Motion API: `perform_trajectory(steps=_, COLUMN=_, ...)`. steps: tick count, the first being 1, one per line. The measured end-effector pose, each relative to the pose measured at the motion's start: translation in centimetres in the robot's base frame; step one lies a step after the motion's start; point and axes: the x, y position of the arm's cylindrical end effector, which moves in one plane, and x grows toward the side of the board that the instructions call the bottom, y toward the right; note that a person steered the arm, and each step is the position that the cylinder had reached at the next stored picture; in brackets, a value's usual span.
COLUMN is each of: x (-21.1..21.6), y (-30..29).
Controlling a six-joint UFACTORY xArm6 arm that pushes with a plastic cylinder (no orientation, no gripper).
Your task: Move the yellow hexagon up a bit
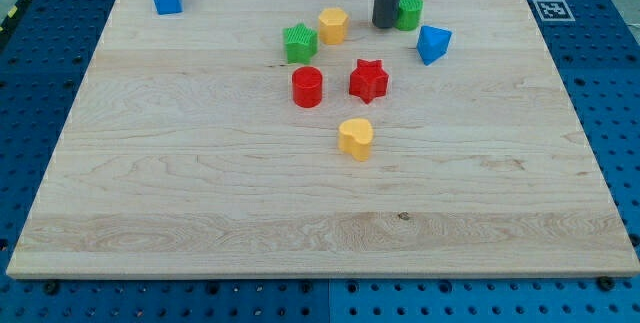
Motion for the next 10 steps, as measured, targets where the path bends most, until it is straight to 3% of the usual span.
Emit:
perform_trajectory(steps=1, x=3.5, y=0.0)
perform_trajectory(steps=2, x=4.4, y=0.0)
perform_trajectory(steps=10, x=2.9, y=-6.9)
